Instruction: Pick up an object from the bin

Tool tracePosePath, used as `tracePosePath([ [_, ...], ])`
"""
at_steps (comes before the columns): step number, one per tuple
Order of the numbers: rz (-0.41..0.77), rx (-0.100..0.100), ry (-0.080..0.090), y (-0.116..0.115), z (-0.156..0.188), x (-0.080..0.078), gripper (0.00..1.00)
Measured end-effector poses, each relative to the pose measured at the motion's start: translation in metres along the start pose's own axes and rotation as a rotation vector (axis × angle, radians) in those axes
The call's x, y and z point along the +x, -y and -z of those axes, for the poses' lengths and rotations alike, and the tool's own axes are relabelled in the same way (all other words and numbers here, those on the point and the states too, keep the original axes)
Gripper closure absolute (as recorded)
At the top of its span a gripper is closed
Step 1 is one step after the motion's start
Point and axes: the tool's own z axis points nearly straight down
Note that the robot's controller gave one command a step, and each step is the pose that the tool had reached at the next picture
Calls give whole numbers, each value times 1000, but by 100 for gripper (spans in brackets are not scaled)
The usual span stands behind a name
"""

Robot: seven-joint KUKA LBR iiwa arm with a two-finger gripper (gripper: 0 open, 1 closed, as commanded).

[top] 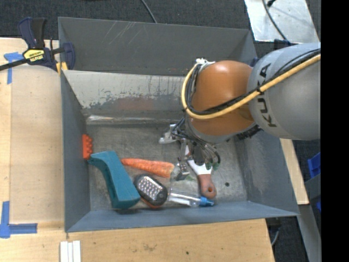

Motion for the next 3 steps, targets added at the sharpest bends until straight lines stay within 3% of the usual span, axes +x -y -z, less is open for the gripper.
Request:
tracePosePath([
  [1,177,0,4,2,-65,-25,0],
  [2,196,-2,23,-2,-77,-43,100],
  [3,196,-2,23,-2,-77,-43,100],
])
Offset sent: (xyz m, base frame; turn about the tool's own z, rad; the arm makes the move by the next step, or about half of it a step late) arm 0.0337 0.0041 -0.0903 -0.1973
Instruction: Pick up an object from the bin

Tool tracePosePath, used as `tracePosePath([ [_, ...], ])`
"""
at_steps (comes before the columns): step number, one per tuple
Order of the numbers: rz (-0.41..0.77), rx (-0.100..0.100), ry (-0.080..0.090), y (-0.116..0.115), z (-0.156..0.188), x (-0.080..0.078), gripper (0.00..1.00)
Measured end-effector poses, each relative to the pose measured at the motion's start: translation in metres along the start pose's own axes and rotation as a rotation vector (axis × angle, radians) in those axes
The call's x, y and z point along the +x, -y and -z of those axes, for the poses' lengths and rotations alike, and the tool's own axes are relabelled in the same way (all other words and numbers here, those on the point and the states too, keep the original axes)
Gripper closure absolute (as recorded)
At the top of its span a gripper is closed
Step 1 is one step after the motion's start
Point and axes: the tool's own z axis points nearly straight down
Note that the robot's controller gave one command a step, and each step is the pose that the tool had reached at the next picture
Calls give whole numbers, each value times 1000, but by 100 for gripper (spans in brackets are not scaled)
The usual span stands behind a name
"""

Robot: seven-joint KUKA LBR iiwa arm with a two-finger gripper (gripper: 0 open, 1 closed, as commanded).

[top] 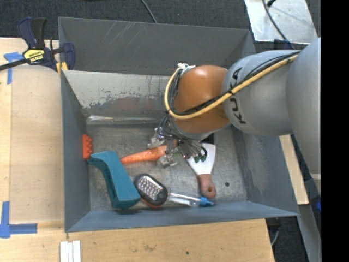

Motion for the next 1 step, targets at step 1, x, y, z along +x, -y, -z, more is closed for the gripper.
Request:
tracePosePath([
  [1,0,0,-4,0,1,0,100],
])
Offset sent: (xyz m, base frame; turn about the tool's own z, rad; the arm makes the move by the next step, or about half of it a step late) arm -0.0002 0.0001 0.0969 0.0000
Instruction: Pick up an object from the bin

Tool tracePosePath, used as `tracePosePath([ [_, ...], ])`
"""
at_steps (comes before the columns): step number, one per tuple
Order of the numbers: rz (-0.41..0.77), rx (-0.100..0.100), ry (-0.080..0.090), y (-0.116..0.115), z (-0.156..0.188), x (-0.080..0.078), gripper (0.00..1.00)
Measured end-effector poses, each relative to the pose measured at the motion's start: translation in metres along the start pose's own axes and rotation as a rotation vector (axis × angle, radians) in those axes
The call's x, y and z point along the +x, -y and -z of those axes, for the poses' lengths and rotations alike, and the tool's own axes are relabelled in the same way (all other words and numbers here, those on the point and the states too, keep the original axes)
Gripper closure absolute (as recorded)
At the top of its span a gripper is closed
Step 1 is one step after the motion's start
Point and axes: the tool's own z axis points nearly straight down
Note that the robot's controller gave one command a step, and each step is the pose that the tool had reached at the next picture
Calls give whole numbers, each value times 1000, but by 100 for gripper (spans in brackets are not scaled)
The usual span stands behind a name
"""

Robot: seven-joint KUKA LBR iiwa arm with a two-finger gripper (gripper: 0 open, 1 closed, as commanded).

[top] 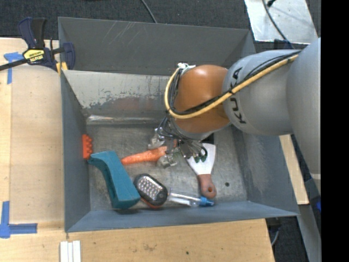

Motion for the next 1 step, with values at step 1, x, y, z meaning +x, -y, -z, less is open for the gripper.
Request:
tracePosePath([
  [1,0,-1,-15,0,6,4,100],
])
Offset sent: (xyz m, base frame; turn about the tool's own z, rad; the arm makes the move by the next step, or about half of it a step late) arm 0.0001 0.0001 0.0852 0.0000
